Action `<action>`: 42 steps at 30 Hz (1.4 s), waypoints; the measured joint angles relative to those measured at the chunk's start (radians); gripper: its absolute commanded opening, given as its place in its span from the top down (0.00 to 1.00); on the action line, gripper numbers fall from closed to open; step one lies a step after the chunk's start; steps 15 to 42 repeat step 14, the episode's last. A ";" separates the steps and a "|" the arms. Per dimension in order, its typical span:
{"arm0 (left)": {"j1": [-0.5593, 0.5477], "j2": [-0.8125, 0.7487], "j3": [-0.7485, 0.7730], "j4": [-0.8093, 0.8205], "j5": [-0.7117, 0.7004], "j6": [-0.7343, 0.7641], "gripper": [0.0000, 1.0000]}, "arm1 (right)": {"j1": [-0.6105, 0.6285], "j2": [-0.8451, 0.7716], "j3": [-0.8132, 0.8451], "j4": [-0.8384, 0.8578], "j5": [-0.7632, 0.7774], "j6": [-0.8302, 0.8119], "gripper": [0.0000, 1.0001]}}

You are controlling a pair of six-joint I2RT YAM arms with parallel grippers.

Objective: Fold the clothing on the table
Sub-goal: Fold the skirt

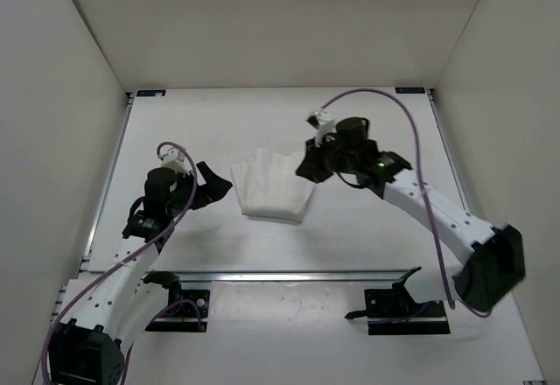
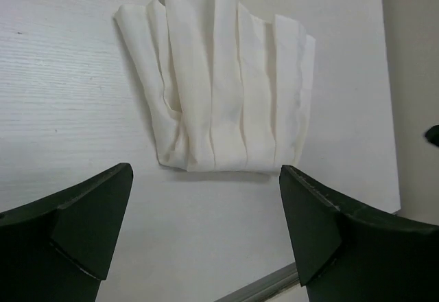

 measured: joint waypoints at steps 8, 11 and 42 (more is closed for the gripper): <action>-0.007 0.099 0.088 -0.136 0.053 0.166 0.01 | -0.207 -0.356 -0.291 -0.193 0.159 -0.129 0.85; -0.019 0.085 0.089 -0.172 0.053 0.203 0.01 | -0.325 -0.468 -0.372 -0.237 0.166 -0.185 0.89; -0.021 0.073 0.101 -0.212 0.051 0.235 0.01 | -0.494 -0.571 -0.446 -0.257 0.181 -0.220 0.83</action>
